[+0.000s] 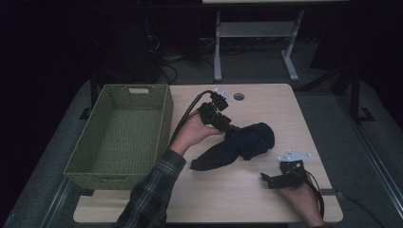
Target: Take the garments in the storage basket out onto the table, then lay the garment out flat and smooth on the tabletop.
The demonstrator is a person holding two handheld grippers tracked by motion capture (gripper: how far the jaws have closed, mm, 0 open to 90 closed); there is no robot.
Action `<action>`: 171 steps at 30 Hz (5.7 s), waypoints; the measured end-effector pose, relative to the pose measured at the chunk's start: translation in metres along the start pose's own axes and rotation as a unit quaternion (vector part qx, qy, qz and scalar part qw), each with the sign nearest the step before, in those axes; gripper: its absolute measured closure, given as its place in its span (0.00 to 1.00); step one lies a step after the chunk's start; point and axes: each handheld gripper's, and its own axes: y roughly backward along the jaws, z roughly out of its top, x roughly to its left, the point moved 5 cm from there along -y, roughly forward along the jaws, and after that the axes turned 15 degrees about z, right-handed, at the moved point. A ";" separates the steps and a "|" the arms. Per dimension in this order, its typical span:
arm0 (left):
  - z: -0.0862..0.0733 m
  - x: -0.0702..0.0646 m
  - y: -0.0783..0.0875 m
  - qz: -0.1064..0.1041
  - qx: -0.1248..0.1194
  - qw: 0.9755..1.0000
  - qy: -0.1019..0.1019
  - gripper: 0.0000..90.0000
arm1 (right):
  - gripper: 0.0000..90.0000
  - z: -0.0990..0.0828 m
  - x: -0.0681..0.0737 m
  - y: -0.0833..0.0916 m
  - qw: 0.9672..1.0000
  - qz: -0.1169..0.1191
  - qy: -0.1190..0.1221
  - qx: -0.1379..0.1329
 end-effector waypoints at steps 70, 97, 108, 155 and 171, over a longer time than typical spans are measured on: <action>-0.053 0.069 -0.058 0.151 0.060 0.982 0.094 1.00 | 0.01 0.000 0.000 0.000 1.000 0.001 -0.001 0.000; -0.095 -0.015 -0.030 0.080 0.037 0.996 0.019 0.91 | 0.01 0.000 0.000 0.000 1.000 0.000 0.001 0.000; -0.099 -0.006 -0.055 0.114 0.043 0.992 -0.016 0.72 | 0.01 -0.001 0.000 0.001 1.000 -0.001 0.002 -0.001; -0.079 0.034 -0.092 0.149 0.028 0.988 -0.008 1.00 | 0.34 0.021 0.014 0.023 0.997 0.046 0.026 -0.057; -0.077 0.033 -0.090 0.143 0.035 0.989 -0.011 1.00 | 0.95 0.071 0.018 0.024 0.987 0.106 0.071 -0.102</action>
